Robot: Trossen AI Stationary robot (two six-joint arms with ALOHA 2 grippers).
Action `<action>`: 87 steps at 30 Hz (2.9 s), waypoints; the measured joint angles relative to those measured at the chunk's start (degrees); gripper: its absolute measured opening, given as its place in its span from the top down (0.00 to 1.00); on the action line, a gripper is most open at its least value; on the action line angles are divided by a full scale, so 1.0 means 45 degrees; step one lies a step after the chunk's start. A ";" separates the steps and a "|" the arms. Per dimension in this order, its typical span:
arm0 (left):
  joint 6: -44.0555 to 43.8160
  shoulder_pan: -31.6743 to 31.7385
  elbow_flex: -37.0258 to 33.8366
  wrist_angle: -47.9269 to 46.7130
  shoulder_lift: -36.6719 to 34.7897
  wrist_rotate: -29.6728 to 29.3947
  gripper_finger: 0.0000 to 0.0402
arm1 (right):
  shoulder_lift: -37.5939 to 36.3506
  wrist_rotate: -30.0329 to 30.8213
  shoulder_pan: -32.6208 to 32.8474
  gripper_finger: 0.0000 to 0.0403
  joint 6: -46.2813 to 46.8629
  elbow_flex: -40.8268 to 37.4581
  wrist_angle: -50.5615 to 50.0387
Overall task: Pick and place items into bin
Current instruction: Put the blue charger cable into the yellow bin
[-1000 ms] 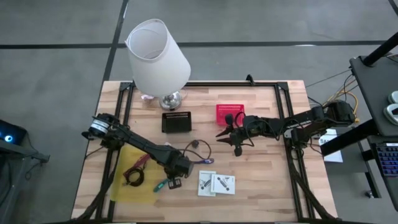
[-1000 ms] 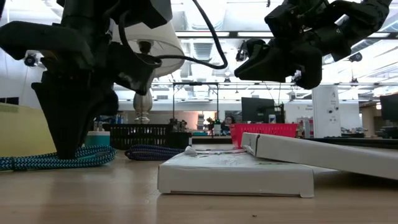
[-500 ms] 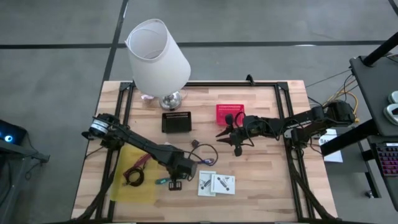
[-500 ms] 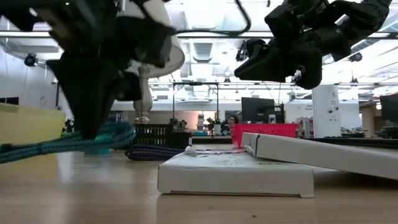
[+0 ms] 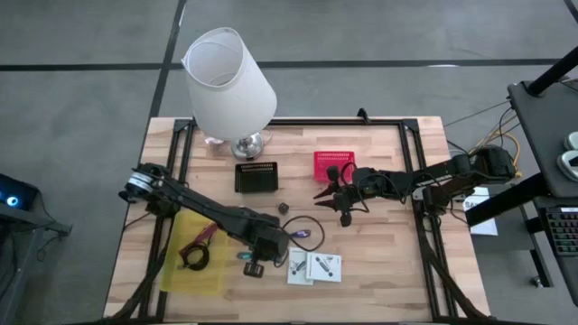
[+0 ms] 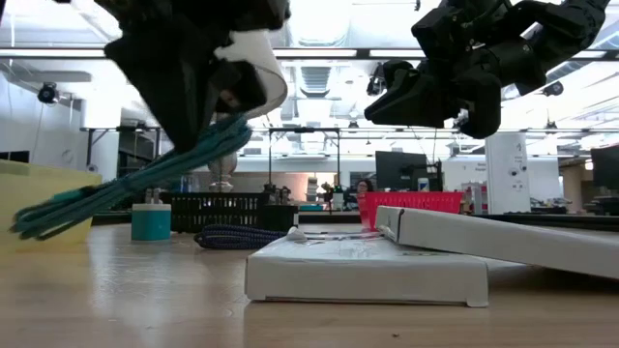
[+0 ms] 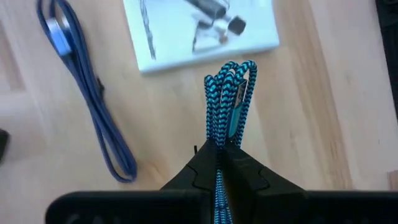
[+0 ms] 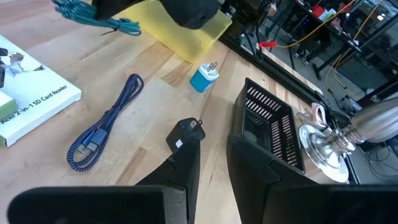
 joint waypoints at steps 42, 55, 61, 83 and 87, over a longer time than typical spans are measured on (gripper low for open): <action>-0.9931 -0.0959 0.0628 -0.9800 -0.2650 -0.3682 0.99 | 0.0000 0.0000 0.0000 0.83 -0.0004 0.0000 -0.0093; -1.0244 -0.0974 -0.1404 -0.9632 -0.2676 -0.2130 0.99 | 0.0000 0.0000 0.0000 0.83 -0.0011 0.0000 -0.0093; -1.0242 -0.0969 -0.1936 -0.9461 -0.2676 -0.2134 0.99 | 0.0000 -0.0002 0.0000 0.83 -0.0011 0.0000 -0.0088; -1.0225 -0.0959 -0.2659 -0.8602 -0.2671 -0.2072 0.98 | 0.0000 -0.0004 0.0000 0.83 -0.0016 0.0000 -0.0088; -1.0229 -0.0959 -0.2663 -0.8621 -0.2671 -0.2066 0.90 | 0.0000 0.0000 0.0000 0.83 -0.0016 0.0000 -0.0088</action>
